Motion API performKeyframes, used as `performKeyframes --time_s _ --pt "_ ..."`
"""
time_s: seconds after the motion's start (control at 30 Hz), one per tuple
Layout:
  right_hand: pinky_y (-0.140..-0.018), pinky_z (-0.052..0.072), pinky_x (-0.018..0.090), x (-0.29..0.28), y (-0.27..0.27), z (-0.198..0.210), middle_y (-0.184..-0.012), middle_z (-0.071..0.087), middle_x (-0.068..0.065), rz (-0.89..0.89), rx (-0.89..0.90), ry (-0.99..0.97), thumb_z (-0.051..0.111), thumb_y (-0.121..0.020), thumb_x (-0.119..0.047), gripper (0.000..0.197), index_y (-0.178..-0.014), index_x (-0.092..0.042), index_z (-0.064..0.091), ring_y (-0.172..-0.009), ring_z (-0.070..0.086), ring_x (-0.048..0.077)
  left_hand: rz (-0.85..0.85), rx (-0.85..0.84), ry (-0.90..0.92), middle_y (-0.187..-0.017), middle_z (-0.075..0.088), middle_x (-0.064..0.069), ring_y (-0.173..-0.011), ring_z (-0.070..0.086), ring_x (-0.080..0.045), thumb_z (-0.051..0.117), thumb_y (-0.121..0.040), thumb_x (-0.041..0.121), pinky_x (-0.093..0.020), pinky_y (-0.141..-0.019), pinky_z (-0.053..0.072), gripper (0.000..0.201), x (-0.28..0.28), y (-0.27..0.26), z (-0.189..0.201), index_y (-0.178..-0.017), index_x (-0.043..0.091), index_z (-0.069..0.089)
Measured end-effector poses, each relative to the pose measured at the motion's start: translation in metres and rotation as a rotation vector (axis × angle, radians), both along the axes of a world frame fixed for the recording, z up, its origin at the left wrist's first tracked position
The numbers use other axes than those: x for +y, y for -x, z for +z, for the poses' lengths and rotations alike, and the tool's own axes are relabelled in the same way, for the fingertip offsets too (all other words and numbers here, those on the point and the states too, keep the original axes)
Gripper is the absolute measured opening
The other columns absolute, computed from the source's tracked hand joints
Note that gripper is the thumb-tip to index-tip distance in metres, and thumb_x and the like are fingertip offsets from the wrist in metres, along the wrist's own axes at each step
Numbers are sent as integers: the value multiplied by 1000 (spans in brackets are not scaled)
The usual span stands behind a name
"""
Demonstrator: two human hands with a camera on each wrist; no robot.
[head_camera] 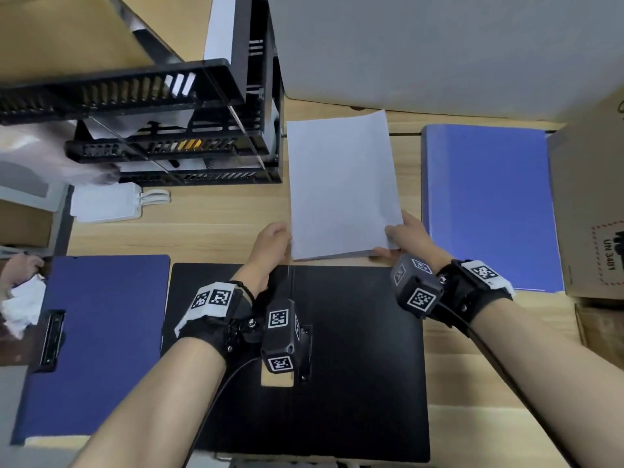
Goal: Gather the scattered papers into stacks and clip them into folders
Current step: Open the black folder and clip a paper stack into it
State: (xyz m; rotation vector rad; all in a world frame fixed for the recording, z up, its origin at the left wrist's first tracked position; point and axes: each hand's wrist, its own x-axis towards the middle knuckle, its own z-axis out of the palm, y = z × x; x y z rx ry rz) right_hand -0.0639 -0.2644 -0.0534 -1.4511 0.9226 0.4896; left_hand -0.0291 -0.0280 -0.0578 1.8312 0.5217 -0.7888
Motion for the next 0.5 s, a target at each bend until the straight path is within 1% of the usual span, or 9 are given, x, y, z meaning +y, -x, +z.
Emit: performKeyframes --time_s 0.07,0.13,0.2,0.23,0.27,0.33,0.4,0.43,0.5 --pt "-44 53 18 -6 7 2 -106 57 1 -31 -32 19 37 -95 5 42 -128 -18 49 -83 61 20 13 0 20 -134 57 0 -123 52 -19 50 -93 27 -43 -107 43 47 3 0 -2 -139 17 49" --pt "-43 52 16 -13 18 3 -118 55 3 -63 -54 38 40 -97 0 41 -132 -19 49 -97 57 21 46 -16 84 -123 63 3 -110 58 -14 50 -92 38 -36 -100 46 43 3 1 0 -130 18 57" --pt "-43 51 16 -18 35 2 -117 57 3 -94 -74 12 42 -99 -5 36 -130 -22 50 -92 58 17 87 -24 194 -99 67 5 -88 59 -14 45 -97 46 -28 -78 48 42 -1 2 11 -120 17 64" --pt "-43 49 17 -18 43 1 -111 59 2 -97 -82 -7 43 -99 -6 33 -129 -20 50 -84 59 14 78 -32 246 -92 68 6 -83 60 -14 43 -98 50 -28 -74 48 43 -4 4 17 -117 18 65" --pt "-41 47 18 -17 53 1 -103 60 0 -87 -85 -25 44 -100 -7 33 -130 -18 50 -74 59 11 41 -42 290 -94 69 8 -85 62 -15 44 -98 51 -28 -76 49 42 -5 5 22 -117 20 65" --pt "-41 38 19 -13 72 -1 -86 62 -3 -43 -84 -50 45 -100 -9 35 -133 -16 49 -56 56 6 -63 -86 343 -114 70 6 -102 66 -15 53 -98 38 -30 -90 50 35 -8 10 32 -127 18 60" --pt "-38 36 17 -5 89 1 -75 62 -4 14 -79 -76 45 -101 -8 30 -130 -13 49 -45 54 2 -106 -139 355 -123 68 -2 -112 65 -19 60 -96 18 -36 -98 50 37 -6 15 38 -132 12 56" --pt "-37 41 16 1 97 5 -77 65 -3 31 -73 -88 45 -100 -9 27 -127 -13 50 -46 57 1 -123 -161 352 -123 68 -4 -112 65 -21 61 -94 13 -39 -99 50 37 -2 18 40 -131 10 56" --pt "-51 56 19 9 106 7 -102 70 1 33 -40 -93 50 -99 -11 25 -124 -16 53 -75 68 6 -167 -185 342 -121 68 -4 -110 66 -20 63 -93 12 -39 -98 51 36 4 23 44 -129 11 57"
